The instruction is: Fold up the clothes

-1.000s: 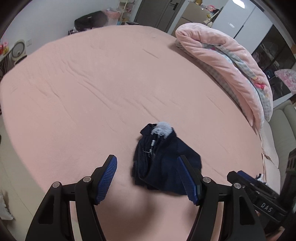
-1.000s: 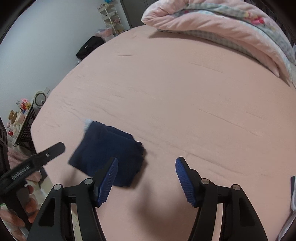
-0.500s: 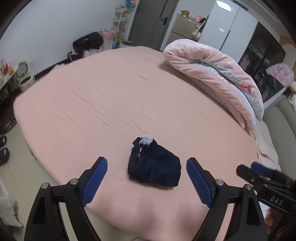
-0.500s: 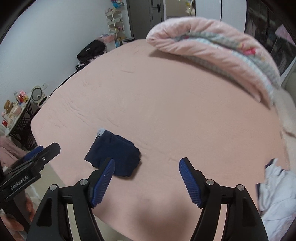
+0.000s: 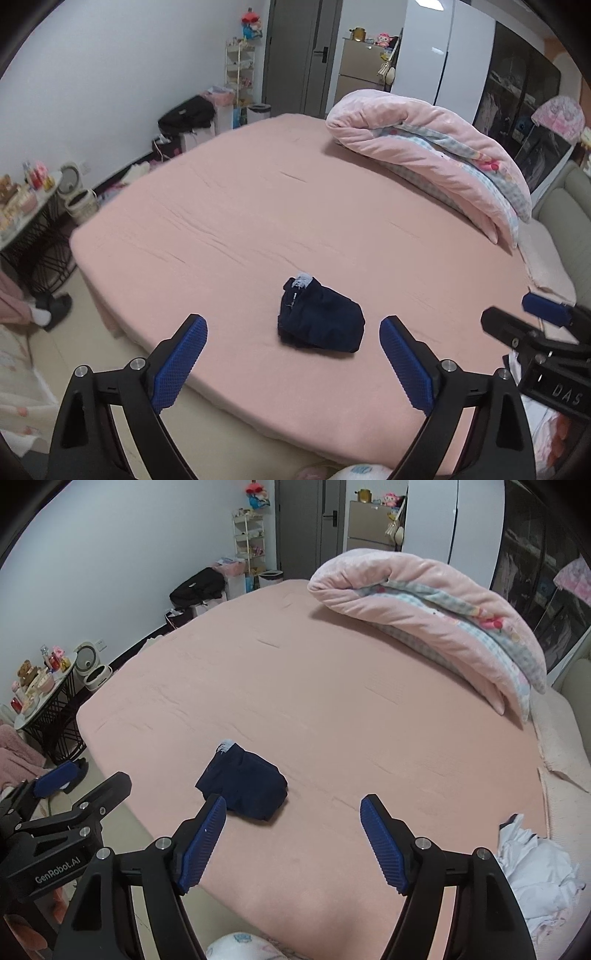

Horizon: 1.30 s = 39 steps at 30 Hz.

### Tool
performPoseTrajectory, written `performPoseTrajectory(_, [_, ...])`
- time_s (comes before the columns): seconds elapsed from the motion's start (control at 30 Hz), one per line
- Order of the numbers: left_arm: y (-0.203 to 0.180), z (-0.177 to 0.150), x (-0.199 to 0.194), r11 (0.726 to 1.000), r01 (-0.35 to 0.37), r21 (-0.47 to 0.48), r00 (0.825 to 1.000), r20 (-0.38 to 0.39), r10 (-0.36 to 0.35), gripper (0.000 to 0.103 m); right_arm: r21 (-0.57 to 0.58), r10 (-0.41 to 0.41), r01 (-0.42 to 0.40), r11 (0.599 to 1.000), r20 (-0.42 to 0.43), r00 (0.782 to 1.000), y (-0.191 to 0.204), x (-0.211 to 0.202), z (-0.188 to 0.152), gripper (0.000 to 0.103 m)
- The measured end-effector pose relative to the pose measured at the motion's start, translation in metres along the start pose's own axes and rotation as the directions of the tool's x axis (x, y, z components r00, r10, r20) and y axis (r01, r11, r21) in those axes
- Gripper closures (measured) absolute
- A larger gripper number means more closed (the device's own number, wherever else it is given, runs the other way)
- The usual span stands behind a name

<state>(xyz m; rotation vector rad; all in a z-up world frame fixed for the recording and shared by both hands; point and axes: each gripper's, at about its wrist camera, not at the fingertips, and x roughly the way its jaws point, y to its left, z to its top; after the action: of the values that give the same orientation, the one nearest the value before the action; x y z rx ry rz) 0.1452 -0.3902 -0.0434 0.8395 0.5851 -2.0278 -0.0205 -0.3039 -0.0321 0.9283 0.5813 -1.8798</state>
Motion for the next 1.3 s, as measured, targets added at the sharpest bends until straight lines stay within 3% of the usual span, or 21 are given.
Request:
performPoseTrajectory(0.33, [-0.014, -0.013, -0.055, 0.998, -0.040, 0.044, 0.999, 0.016, 0.039, 0.008, -0.016, -0.016, 0.018, 1.000, 0.091, 0.996, -0.001, -0.067, -0.012, 0.028])
performPoseTrajectory(0.53, [-0.018, -0.027, -0.084, 0.997, -0.071, 0.037, 0.997, 0.001, 0.071, 0.008, -0.042, 0.015, -0.010, 0.999, 0.112, 0.994, 0.004, -0.100, -0.025, 0.028])
performPoseTrajectory(0.7, [-0.020, -0.041, -0.115, 0.999, -0.044, 0.024, 0.999, 0.013, 0.043, 0.008, -0.089, 0.012, 0.000, 0.996, 0.134, 0.991, 0.014, -0.128, -0.044, 0.028])
performPoseTrajectory(1.3, [-0.039, -0.080, -0.184, 0.996, -0.086, 0.007, 0.995, 0.048, 0.086, 0.008, -0.163, 0.045, -0.019, 0.986, 0.157, 0.987, 0.020, -0.179, -0.085, 0.027])
